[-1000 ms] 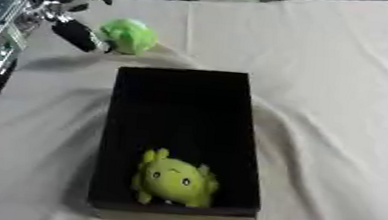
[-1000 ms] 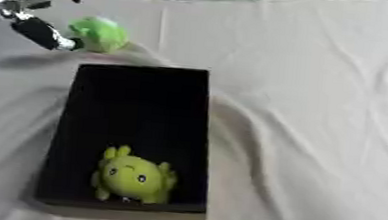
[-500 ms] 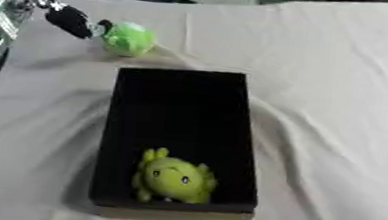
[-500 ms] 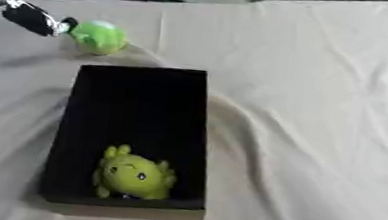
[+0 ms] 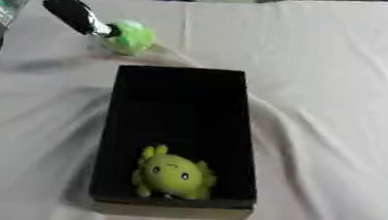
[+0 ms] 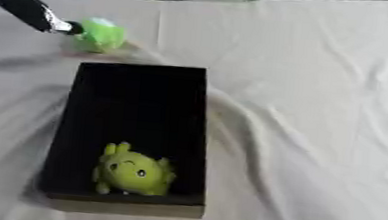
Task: Pick up objects on the table and place them in the box.
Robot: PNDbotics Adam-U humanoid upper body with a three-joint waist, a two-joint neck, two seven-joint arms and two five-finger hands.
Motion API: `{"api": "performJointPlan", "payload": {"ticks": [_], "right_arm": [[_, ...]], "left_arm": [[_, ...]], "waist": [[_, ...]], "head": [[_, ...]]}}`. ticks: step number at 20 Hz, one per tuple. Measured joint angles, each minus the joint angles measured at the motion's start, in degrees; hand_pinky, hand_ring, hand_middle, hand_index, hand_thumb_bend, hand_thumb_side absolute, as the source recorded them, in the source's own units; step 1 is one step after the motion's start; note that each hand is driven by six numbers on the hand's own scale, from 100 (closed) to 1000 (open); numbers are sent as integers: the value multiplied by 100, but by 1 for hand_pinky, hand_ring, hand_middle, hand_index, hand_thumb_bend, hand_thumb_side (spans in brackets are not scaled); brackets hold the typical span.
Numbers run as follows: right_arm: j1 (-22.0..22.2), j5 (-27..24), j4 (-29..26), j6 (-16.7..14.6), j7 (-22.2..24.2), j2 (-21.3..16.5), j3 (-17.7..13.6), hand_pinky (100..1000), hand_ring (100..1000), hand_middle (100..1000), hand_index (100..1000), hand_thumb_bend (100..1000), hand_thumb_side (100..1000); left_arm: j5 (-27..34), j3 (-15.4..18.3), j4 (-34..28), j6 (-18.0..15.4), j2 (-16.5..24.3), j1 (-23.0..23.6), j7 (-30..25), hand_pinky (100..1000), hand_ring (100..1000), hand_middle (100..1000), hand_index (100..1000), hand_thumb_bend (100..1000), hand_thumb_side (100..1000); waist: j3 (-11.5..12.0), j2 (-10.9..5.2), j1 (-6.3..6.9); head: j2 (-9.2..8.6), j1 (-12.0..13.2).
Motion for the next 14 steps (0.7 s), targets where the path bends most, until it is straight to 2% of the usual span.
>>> {"api": "performJointPlan", "payload": {"ticks": [8,14], "right_arm": [[-44,-2,0,1,-3,68,0,819,773,687,810,100,1000],[-87,-2,0,9,-11,122,0,819,772,682,810,100,1000]], "left_arm": [[-214,91,644,35,-200,-34,236,878,906,892,924,505,596],[-322,176,973,77,-297,-62,482,863,895,881,913,387,570]], "waist": [[-131,148,-12],[-210,276,-18]], "head": [[-53,94],[-144,139]]}}
